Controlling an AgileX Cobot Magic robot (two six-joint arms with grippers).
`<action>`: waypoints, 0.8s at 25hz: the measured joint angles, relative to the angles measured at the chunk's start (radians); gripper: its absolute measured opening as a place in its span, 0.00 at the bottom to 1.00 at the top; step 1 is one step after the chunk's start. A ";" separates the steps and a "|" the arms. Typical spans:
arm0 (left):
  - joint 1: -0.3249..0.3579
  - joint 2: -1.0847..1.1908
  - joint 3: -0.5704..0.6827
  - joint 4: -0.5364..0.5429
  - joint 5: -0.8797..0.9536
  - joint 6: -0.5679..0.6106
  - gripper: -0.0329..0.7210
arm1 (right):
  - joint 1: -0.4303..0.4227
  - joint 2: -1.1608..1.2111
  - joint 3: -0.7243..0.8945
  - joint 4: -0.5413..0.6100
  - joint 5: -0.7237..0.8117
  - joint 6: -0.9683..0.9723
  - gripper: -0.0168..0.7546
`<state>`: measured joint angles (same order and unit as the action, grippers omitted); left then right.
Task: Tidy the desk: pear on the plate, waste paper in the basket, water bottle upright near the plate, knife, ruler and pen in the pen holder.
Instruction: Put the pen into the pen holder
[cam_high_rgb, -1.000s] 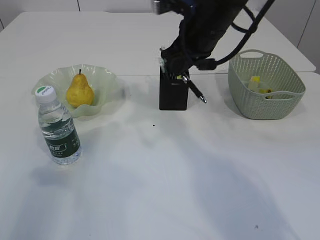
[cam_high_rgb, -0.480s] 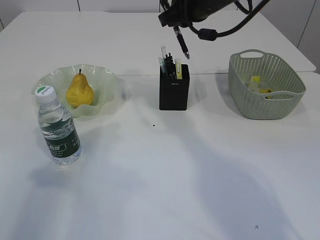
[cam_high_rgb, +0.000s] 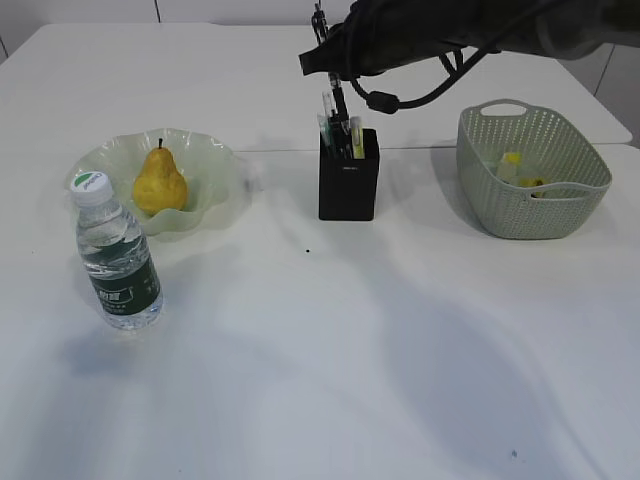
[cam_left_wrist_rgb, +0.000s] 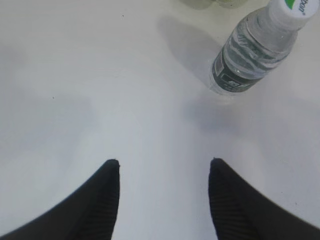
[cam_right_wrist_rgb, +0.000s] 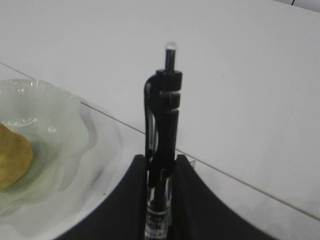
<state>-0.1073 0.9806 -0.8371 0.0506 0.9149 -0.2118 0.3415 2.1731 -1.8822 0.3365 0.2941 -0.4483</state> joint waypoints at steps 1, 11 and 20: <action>0.000 0.000 0.000 0.000 0.000 0.000 0.58 | 0.000 0.010 0.000 0.001 -0.014 0.000 0.13; 0.000 0.000 0.000 0.000 0.002 0.000 0.58 | 0.000 0.071 0.000 0.030 -0.085 0.000 0.13; 0.000 0.000 0.000 -0.002 0.002 0.000 0.58 | 0.000 0.129 0.000 0.040 -0.116 0.000 0.13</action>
<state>-0.1073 0.9806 -0.8371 0.0484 0.9172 -0.2118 0.3415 2.3023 -1.8822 0.3766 0.1777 -0.4483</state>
